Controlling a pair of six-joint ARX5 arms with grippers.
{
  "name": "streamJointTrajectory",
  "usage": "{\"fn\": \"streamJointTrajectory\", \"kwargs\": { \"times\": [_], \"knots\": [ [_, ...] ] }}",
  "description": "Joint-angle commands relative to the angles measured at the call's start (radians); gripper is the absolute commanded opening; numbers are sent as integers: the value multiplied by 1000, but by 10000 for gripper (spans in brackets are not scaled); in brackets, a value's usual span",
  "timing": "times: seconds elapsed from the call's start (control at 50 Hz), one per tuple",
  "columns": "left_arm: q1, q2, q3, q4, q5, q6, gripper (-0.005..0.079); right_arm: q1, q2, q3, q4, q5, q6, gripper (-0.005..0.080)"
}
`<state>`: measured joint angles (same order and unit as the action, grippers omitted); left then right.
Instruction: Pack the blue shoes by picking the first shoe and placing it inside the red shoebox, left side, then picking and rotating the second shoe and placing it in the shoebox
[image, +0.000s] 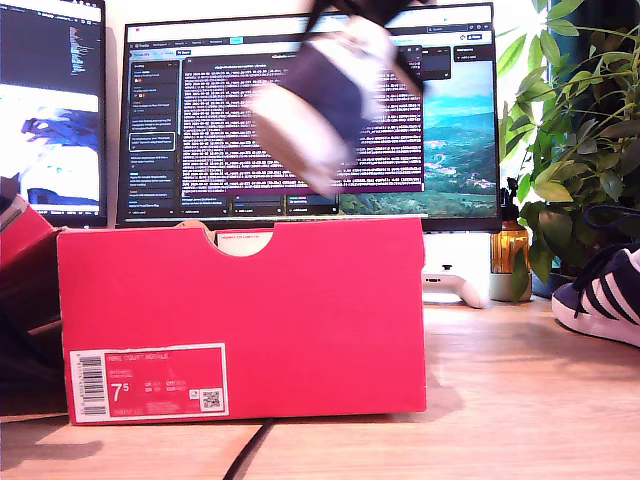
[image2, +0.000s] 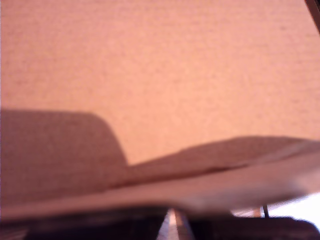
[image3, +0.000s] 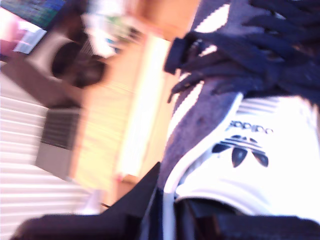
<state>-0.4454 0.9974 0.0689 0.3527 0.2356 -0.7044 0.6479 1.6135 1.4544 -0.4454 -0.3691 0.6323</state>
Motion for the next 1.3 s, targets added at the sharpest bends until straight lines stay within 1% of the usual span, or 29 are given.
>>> {"fn": "streamJointTrajectory", "kwargs": {
  "times": [0.0,0.1,0.2,0.42,0.82,1.02,1.28],
  "knots": [
    [-6,5,-24,6,0,-2,-19,21,0,42,43,42,14,-13],
    [-6,5,-24,6,0,-2,-19,46,10,42,45,106,25,-13],
    [-6,5,-24,6,0,-2,-19,62,26,42,53,144,32,-13],
    [-6,5,-24,6,0,-2,-19,91,79,42,124,151,78,-13],
    [-6,5,-24,6,0,-2,-19,130,199,42,149,174,129,-13],
    [-6,5,-24,6,0,-2,-19,144,261,42,150,223,128,-13],
    [-6,5,-24,6,0,-2,-19,145,315,42,165,236,132,-13]
  ]
}}
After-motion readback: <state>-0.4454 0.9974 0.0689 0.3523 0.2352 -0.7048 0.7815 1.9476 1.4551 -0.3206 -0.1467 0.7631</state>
